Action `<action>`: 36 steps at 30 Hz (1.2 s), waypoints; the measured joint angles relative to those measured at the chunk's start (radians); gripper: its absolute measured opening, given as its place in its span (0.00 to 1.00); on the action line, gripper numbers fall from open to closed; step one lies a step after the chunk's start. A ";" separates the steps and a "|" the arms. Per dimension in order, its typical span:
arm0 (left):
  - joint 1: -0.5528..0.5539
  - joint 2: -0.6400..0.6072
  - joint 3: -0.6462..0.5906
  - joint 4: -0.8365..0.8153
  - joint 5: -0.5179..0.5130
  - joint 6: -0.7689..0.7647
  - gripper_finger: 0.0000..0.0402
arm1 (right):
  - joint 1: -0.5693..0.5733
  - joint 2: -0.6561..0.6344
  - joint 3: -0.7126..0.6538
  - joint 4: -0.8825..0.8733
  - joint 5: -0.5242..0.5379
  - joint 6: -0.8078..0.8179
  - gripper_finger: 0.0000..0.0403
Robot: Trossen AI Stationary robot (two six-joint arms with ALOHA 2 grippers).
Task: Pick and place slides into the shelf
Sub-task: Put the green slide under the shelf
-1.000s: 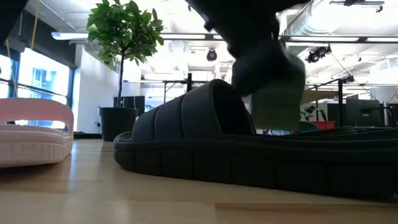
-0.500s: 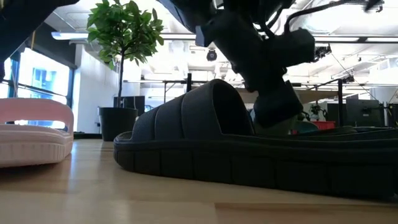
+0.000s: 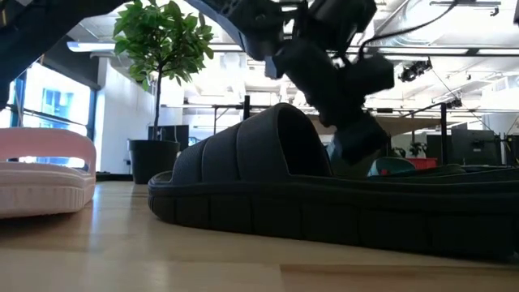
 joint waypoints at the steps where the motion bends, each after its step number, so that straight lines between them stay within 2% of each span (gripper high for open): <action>1: 0.006 0.001 0.000 -0.003 0.006 -0.004 0.12 | 0.000 0.000 -0.017 0.015 0.008 0.000 0.39; 8: 0.032 0.061 0.001 0.087 0.060 -0.020 0.12 | -0.015 0.000 -0.135 0.116 0.108 0.024 0.39; 11: 0.037 0.068 0.000 0.095 0.085 -0.018 0.12 | -0.037 0.000 -0.189 0.180 0.193 -0.021 0.39; 19: 0.037 0.085 0.010 0.113 0.129 -0.022 0.12 | -0.133 0.001 -0.270 0.299 0.460 -0.495 0.39; 22: 0.031 0.086 0.010 0.108 0.129 -0.021 0.12 | -0.179 0.001 -0.284 0.345 0.548 -0.617 0.39; 25: 0.025 0.086 0.010 0.109 0.134 -0.019 0.12 | -0.242 0.001 -0.294 0.410 0.557 -0.689 0.41; 28: 0.017 0.086 0.010 0.108 0.143 -0.019 0.12 | -0.309 0.002 -0.297 0.467 0.510 -0.767 0.42; 33: -0.006 0.086 0.010 0.113 0.156 -0.004 0.12 | -0.401 0.002 -0.297 0.598 0.494 -0.952 0.42; 36: -0.014 0.086 0.010 0.117 0.156 0.006 0.12 | -0.455 0.002 -0.297 0.614 0.475 -0.990 0.42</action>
